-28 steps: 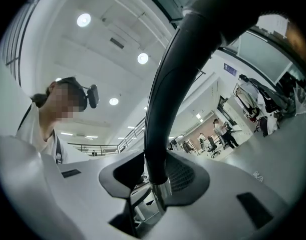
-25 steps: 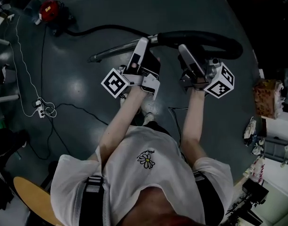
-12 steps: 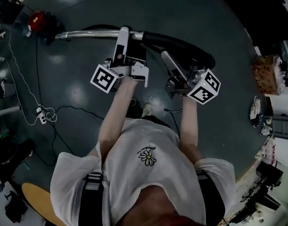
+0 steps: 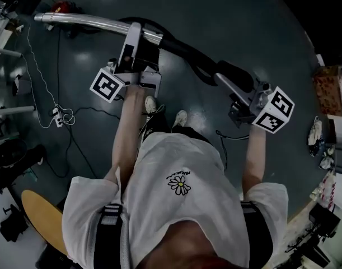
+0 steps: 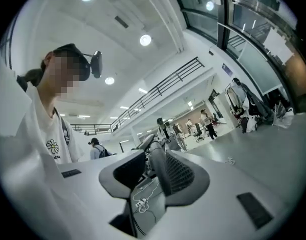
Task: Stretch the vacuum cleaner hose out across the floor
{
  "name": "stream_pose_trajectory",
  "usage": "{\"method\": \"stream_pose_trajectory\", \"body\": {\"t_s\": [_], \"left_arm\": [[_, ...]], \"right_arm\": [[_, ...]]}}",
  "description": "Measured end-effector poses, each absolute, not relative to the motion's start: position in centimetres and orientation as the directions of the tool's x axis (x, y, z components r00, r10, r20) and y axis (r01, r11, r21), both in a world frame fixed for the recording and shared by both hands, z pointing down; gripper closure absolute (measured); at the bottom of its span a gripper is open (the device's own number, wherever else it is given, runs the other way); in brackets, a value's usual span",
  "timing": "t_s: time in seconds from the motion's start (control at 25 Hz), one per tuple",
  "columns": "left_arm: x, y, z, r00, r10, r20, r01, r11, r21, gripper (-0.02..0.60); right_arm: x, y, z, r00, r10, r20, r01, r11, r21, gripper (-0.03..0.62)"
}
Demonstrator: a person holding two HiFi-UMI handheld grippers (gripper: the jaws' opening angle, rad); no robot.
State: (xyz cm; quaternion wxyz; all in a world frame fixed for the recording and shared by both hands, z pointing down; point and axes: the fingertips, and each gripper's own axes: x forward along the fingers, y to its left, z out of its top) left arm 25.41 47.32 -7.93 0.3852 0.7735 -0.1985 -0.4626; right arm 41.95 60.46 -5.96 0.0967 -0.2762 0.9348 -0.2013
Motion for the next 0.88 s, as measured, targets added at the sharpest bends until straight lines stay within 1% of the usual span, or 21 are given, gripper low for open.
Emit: {"method": "stream_pose_trajectory", "body": {"t_s": [0.04,0.12,0.16,0.2,0.32,0.36,0.44,0.52,0.6,0.76,0.8,0.88], "left_arm": [[25.5,48.5,-8.3,0.519,-0.641,-0.565,0.046,-0.640,0.767,0.376],[25.8,50.9,-9.2,0.576,-0.591,-0.565,0.038,-0.671,0.740,0.376],[25.8,52.0,-9.5,0.604,-0.569,-0.558,0.027,-0.685,0.728,0.376],[25.8,53.1,-9.7,0.632,-0.552,-0.544,0.009,-0.697,0.717,0.376],[25.0,56.7,-9.8,0.718,-0.512,-0.471,-0.065,-0.724,0.687,0.376],[24.3,58.0,-9.9,0.736,-0.504,-0.451,-0.090,-0.734,0.674,0.376],[22.5,60.5,-10.2,0.747,-0.515,-0.422,-0.146,-0.745,0.651,0.376],[21.1,63.1,-10.2,0.750,-0.537,-0.385,-0.202,-0.741,0.640,0.376],[20.4,66.2,-9.6,0.758,-0.557,-0.339,-0.256,-0.732,0.631,0.374],[19.5,72.9,-7.2,0.779,-0.591,-0.212,-0.383,-0.715,0.584,0.373],[19.3,74.7,-6.7,0.782,-0.593,-0.190,-0.405,-0.716,0.568,0.371],[19.3,78.4,-6.2,0.781,-0.601,-0.168,-0.439,-0.721,0.536,0.371]], "right_arm": [[42.2,60.5,-6.3,-0.859,-0.509,-0.055,-0.437,0.786,-0.437,0.454],[40.9,61.1,-7.1,-0.937,-0.347,-0.036,-0.291,0.833,-0.471,0.454],[39.7,61.7,-7.2,-0.965,-0.261,-0.010,-0.225,0.850,-0.477,0.454],[38.5,62.3,-7.0,-0.981,-0.192,0.041,-0.189,0.867,-0.462,0.453],[34.7,64.8,-5.0,-0.966,-0.036,0.255,-0.128,0.926,-0.354,0.453],[33.4,66.0,-4.5,-0.951,0.038,0.307,-0.076,0.934,-0.349,0.453],[30.7,68.3,-4.0,-0.914,0.197,0.355,0.038,0.913,-0.407,0.453],[28.5,71.3,-3.3,-0.884,0.312,0.348,0.117,0.868,-0.482,0.453],[26.6,75.2,-1.9,-0.874,0.367,0.317,0.162,0.837,-0.523,0.451],[23.3,82.9,1.8,-0.873,0.400,0.278,0.199,0.814,-0.547,0.451],[22.8,84.8,2.4,-0.875,0.412,0.255,0.210,0.796,-0.567,0.451],[22.2,88.0,3.0,-0.893,0.422,0.156,0.232,0.728,-0.645,0.442]]}}
